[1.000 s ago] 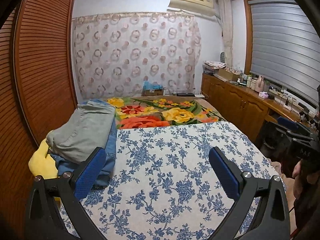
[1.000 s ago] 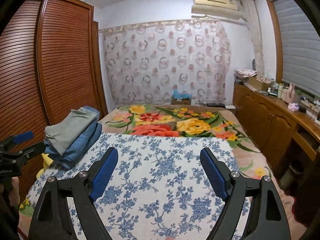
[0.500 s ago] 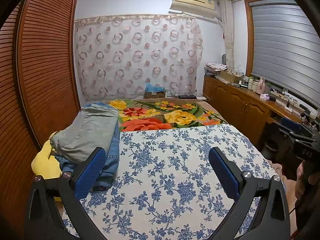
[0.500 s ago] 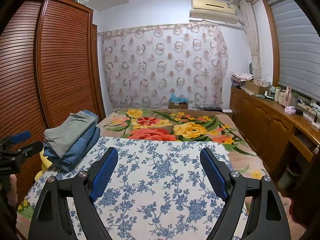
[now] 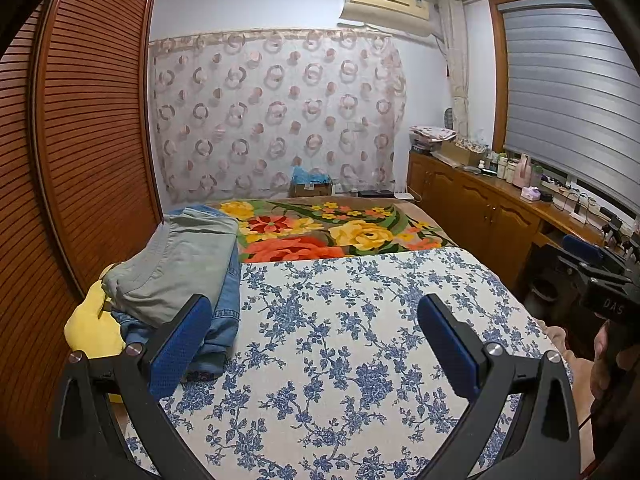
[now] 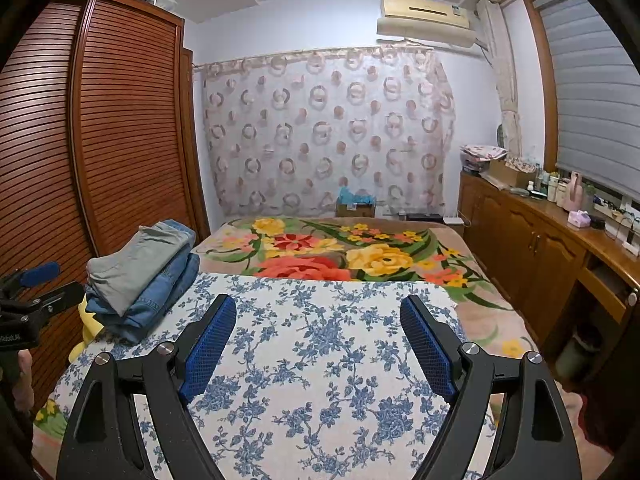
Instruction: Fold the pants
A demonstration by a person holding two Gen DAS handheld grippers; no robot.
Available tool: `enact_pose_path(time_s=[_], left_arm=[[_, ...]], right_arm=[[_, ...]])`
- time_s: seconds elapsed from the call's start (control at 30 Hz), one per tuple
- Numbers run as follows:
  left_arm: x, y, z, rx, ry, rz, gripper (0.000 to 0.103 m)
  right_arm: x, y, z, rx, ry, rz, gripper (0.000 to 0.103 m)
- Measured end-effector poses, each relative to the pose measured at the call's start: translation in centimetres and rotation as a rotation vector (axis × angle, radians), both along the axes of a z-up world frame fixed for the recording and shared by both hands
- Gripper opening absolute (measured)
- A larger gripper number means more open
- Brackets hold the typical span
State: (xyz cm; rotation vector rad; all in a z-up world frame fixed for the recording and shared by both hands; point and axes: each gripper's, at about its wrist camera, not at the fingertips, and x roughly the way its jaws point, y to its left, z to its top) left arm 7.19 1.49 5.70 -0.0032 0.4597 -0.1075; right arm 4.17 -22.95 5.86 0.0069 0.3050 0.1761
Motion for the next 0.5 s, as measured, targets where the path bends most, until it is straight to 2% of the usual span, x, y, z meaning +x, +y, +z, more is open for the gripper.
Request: enact_pose_path(time_s=[0.5], left_arm=[[-0.03,-0.03,-0.02,0.001,0.0,0.0,0.103]], right_arm=[[0.05,-0.03,-0.19,0.0,-0.002,-0.003,0.085]])
